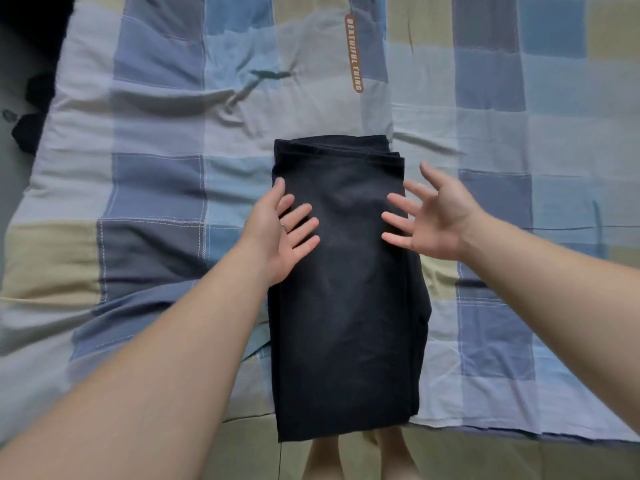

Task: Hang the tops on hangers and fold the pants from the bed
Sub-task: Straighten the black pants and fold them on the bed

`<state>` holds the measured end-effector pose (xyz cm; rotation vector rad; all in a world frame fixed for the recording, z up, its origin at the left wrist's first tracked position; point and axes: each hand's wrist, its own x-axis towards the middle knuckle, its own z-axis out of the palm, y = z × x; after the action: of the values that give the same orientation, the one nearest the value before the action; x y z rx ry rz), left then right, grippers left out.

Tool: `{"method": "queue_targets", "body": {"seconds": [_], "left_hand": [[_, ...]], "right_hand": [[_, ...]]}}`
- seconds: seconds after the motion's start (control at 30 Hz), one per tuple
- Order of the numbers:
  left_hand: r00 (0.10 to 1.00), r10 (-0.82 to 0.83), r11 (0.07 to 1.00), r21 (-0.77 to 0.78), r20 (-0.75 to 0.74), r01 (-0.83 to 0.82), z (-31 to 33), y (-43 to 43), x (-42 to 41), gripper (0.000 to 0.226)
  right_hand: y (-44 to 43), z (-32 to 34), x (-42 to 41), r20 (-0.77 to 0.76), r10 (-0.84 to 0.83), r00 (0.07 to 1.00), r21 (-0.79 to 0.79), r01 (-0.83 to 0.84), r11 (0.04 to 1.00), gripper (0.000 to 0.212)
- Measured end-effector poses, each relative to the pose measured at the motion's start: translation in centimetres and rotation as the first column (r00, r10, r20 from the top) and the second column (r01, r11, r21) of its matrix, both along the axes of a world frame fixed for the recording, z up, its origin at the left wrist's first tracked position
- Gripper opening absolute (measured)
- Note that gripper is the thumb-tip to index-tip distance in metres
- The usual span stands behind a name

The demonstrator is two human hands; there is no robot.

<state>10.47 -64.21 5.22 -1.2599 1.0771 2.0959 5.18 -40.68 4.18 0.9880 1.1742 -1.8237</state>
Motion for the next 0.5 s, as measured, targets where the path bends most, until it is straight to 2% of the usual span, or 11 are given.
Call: {"method": "queue_targets", "body": {"seconds": [0.13, 0.3, 0.43, 0.5], "left_hand": [[0.998, -0.052, 0.999, -0.011, 0.024, 0.052, 0.5, 1.0, 5.7, 0.052], [0.981, -0.128, 0.985, -0.099, 0.148, 0.143, 0.2, 2.1, 14.2, 0.039], [0.937, -0.178, 0.932, -0.253, 0.299, 0.258, -1.2, 3.1, 20.8, 0.025], [0.911, -0.198, 0.886, -0.332, 0.362, 0.324, -2.3, 3.3, 23.7, 0.017]], "right_hand": [[1.3, 0.6, 4.3, 0.038, 0.005, 0.999, -0.055, -0.003, 0.998, 0.062], [2.8, 0.0, 12.0, 0.120, 0.014, 0.993, -0.044, -0.008, 0.999, 0.054], [4.1, -1.6, 18.3, 0.215, 0.034, 0.976, 0.016, -0.038, 0.999, 0.049], [4.6, -2.6, 21.0, 0.250, 0.104, 0.963, 0.082, -0.128, 0.988, 0.046]]}}
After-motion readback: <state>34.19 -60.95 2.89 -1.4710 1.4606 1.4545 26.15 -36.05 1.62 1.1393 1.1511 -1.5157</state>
